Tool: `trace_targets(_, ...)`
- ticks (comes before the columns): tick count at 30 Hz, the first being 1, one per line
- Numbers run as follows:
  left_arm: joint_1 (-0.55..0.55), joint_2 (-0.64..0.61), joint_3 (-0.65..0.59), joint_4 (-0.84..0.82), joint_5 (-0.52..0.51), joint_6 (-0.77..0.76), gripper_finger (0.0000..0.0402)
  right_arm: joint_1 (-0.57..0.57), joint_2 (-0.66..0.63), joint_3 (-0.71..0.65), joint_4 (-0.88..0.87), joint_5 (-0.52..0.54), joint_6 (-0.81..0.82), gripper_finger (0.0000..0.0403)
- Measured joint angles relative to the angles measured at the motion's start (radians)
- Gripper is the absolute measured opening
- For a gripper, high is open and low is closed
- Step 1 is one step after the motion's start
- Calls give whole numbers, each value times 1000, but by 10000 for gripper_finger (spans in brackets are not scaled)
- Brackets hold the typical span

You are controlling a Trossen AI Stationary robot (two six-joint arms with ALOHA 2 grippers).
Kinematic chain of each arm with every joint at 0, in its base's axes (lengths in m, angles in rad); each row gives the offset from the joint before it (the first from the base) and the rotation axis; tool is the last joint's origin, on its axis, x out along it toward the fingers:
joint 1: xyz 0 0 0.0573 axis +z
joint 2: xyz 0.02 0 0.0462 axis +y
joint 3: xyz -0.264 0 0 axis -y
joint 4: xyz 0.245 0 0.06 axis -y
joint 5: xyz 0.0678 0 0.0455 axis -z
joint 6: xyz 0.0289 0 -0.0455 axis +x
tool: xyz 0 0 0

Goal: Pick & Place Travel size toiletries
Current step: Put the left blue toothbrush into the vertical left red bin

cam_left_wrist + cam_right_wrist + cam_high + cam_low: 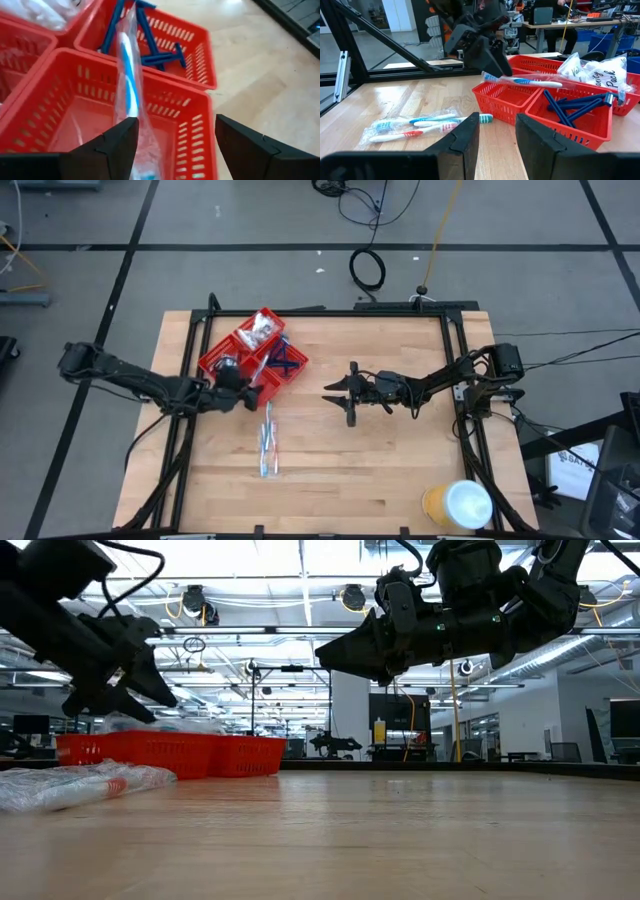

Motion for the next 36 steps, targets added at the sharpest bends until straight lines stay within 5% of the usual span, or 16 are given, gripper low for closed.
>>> trace_targets(19,225,0,0,-173,147,-14,251,0,0,0,0,0,3,116)
trace_targets(24,226,0,0,-157,148,1,190,0,0,0,0,0,3,116)
trace_targets(32,226,0,0,-72,177,40,33,0,0,0,0,0,3,116)
trace_targets(36,226,-1,0,-30,198,64,22,0,0,0,0,0,3,116)
